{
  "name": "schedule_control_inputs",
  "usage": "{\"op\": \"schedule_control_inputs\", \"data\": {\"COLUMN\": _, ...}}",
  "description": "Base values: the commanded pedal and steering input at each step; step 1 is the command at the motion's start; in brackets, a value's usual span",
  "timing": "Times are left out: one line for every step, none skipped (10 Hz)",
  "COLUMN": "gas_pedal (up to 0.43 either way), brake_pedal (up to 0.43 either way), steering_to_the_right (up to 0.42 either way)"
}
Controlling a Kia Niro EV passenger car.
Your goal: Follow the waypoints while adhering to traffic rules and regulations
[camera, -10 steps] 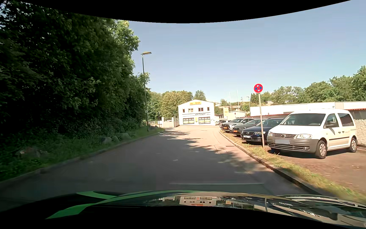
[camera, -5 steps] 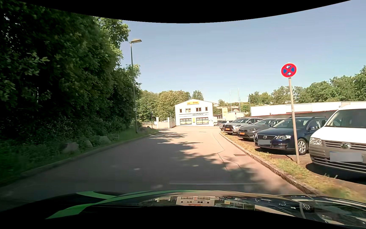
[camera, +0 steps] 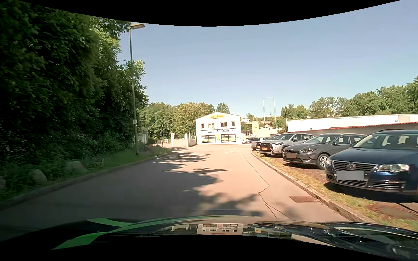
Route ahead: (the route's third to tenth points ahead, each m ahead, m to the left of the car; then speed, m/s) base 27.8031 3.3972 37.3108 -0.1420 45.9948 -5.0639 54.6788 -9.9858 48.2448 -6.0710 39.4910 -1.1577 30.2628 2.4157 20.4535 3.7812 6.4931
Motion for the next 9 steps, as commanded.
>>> {"op": "schedule_control_inputs", "data": {"gas_pedal": 0.177, "brake_pedal": 0.000, "steering_to_the_right": 0.011}}
{"op": "schedule_control_inputs", "data": {"gas_pedal": 0.177, "brake_pedal": 0.000, "steering_to_the_right": 0.011}}
{"op": "schedule_control_inputs", "data": {"gas_pedal": 0.177, "brake_pedal": 0.000, "steering_to_the_right": 0.011}}
{"op": "schedule_control_inputs", "data": {"gas_pedal": 0.169, "brake_pedal": 0.000, "steering_to_the_right": 0.011}}
{"op": "schedule_control_inputs", "data": {"gas_pedal": 0.138, "brake_pedal": 0.000, "steering_to_the_right": 0.011}}
{"op": "schedule_control_inputs", "data": {"gas_pedal": 0.079, "brake_pedal": 0.000, "steering_to_the_right": 0.010}}
{"op": "schedule_control_inputs", "data": {"gas_pedal": 0.079, "brake_pedal": 0.000, "steering_to_the_right": 0.010}}
{"op": "schedule_control_inputs", "data": {"gas_pedal": 0.079, "brake_pedal": 0.000, "steering_to_the_right": 0.010}}
{"op": "schedule_control_inputs", "data": {"gas_pedal": 0.079, "brake_pedal": 0.000, "steering_to_the_right": 0.010}}
